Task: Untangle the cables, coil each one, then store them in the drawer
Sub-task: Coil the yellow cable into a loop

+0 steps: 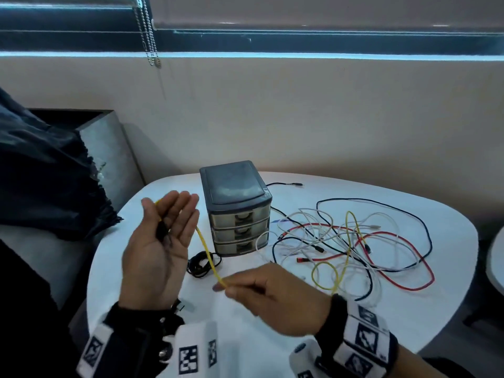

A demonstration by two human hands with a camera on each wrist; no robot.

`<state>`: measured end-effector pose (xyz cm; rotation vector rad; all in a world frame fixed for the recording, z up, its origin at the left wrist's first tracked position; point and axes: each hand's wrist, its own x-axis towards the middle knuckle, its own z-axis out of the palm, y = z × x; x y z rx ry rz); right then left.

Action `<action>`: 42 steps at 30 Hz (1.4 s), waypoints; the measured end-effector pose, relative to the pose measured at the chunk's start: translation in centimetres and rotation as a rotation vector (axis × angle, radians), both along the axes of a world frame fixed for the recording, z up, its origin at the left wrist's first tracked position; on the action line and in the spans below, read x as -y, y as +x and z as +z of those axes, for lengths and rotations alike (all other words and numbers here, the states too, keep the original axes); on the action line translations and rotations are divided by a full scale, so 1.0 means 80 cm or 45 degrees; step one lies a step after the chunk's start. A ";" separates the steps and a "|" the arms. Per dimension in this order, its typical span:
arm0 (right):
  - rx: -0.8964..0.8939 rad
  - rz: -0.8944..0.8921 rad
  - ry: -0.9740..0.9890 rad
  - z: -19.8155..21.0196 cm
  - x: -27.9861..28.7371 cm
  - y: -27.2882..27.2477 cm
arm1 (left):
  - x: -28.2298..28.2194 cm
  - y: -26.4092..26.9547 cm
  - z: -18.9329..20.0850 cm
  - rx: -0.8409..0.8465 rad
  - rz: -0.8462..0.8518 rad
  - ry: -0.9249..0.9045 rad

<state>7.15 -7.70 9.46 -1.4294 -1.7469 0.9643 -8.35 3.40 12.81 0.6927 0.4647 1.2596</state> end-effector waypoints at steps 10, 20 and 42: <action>0.043 -0.340 0.379 0.056 -0.015 0.051 | 0.064 0.016 -0.044 -0.800 -0.464 0.325; 0.234 0.071 0.045 0.023 0.000 0.005 | 0.016 0.010 -0.018 -0.611 0.124 0.539; 0.486 0.059 0.198 0.074 0.011 0.014 | 0.026 0.008 -0.004 -0.325 -0.006 0.376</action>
